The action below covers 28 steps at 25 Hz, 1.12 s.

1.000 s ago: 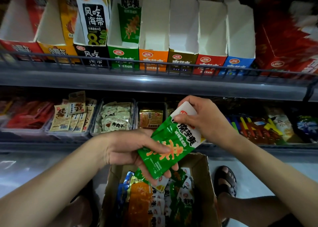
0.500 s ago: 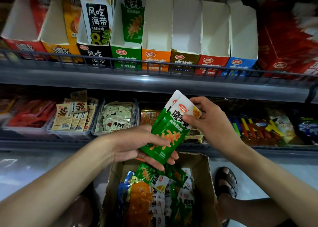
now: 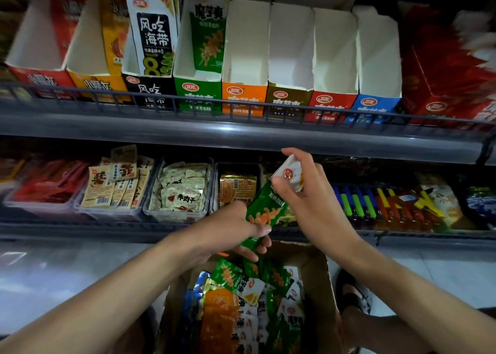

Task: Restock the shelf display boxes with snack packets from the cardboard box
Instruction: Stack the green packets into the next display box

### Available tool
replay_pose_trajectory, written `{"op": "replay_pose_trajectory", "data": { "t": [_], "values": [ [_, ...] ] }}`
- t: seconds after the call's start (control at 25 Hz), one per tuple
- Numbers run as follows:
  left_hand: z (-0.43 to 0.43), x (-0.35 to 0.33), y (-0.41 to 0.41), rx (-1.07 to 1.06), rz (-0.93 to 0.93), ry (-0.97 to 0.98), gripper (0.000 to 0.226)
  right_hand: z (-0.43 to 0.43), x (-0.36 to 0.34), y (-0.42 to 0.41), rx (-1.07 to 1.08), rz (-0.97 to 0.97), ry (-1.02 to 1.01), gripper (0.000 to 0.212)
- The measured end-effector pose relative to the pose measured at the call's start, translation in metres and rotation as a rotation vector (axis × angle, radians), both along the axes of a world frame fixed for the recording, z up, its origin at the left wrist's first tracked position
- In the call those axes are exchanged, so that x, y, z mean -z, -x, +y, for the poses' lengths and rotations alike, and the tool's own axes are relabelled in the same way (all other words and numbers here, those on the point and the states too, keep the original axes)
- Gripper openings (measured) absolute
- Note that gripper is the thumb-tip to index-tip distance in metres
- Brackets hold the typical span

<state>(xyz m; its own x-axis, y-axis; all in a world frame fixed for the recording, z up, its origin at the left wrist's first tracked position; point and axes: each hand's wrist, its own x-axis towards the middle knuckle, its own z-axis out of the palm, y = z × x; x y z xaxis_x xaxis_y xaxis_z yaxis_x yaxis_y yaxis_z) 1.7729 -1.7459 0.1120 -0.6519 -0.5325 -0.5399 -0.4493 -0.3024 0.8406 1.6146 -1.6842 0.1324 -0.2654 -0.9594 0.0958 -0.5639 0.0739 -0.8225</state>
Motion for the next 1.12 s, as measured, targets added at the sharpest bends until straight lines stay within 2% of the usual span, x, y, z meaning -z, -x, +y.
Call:
{"op": "replay_pose_trajectory", "data": {
  "t": [0.2,0.32,0.44,0.56,0.8,0.92,1.0,1.12],
  "values": [
    [0.002,0.008,0.005,-0.001,-0.076,0.184,0.02,-0.003,-0.002,-0.009,0.053,-0.215,-0.027,0.028],
    [0.003,0.008,0.009,-0.01,-0.115,0.346,0.016,-0.006,-0.003,-0.016,0.138,-0.374,0.053,0.019],
    [0.003,0.002,0.013,-0.019,-0.103,0.431,0.011,-0.009,-0.005,-0.02,0.186,-0.417,0.127,0.014],
    [0.003,-0.003,0.016,0.002,-0.123,0.457,0.016,-0.012,-0.005,-0.023,0.209,-0.417,0.147,0.01],
    [0.003,-0.001,0.016,0.001,-0.108,0.452,0.019,-0.012,-0.003,-0.02,0.211,-0.383,0.159,0.011],
    [0.001,-0.002,0.014,0.019,-0.105,0.443,0.023,-0.011,-0.003,-0.017,0.165,-0.378,0.119,0.019],
    [-0.003,-0.007,0.011,0.006,-0.068,0.354,0.02,-0.011,-0.01,-0.01,0.089,-0.373,0.072,0.028],
    [-0.014,-0.023,0.002,-0.029,0.081,0.138,0.016,-0.014,-0.03,0.007,0.025,-0.456,0.054,0.038]
  ]
}}
